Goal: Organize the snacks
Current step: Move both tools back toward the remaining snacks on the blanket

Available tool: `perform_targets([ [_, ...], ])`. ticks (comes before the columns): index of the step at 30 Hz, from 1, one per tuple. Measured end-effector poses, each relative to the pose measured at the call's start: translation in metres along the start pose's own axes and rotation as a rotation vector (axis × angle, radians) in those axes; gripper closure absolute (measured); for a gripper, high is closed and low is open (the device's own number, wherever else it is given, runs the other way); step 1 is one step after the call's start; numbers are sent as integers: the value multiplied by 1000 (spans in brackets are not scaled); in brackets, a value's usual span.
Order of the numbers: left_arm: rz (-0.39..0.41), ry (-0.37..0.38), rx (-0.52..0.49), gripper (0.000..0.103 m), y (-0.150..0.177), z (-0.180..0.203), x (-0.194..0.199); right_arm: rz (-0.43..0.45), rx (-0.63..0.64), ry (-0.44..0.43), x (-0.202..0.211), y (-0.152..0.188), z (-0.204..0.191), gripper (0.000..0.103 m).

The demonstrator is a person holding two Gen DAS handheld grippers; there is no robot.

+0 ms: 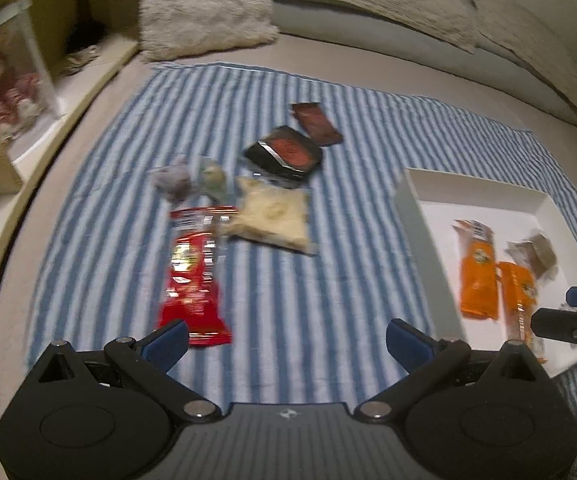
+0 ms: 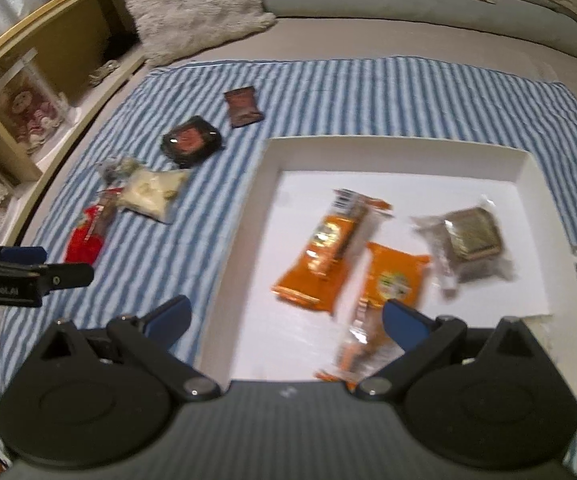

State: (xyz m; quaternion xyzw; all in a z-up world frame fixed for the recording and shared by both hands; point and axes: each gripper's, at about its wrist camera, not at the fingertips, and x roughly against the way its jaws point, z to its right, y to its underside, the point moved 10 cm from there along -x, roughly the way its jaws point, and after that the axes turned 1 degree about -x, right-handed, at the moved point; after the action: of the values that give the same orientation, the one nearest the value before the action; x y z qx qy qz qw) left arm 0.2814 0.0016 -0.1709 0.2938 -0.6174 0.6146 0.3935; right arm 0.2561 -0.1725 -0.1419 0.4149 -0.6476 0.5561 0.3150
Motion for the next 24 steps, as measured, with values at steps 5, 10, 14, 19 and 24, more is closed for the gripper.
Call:
perform_targets([
  [5, 29, -47, 3, 0, 3, -25, 2, 8, 10, -39, -10, -10, -30, 1],
  [10, 82, -109, -31, 0, 2, -42, 1, 37, 18, -73, -22, -27, -66, 1],
  [14, 91, -128, -45, 0, 1, -49, -6, 74, 20, -76, -32, -40, -86, 1],
  [19, 89, -162, -42, 0, -3, -52, -17, 121, -35, -123, -49, -61, -108, 1],
  [24, 79, -184, -98, 0, -4, -48, -27, 154, -133, -216, -76, -83, -124, 0],
])
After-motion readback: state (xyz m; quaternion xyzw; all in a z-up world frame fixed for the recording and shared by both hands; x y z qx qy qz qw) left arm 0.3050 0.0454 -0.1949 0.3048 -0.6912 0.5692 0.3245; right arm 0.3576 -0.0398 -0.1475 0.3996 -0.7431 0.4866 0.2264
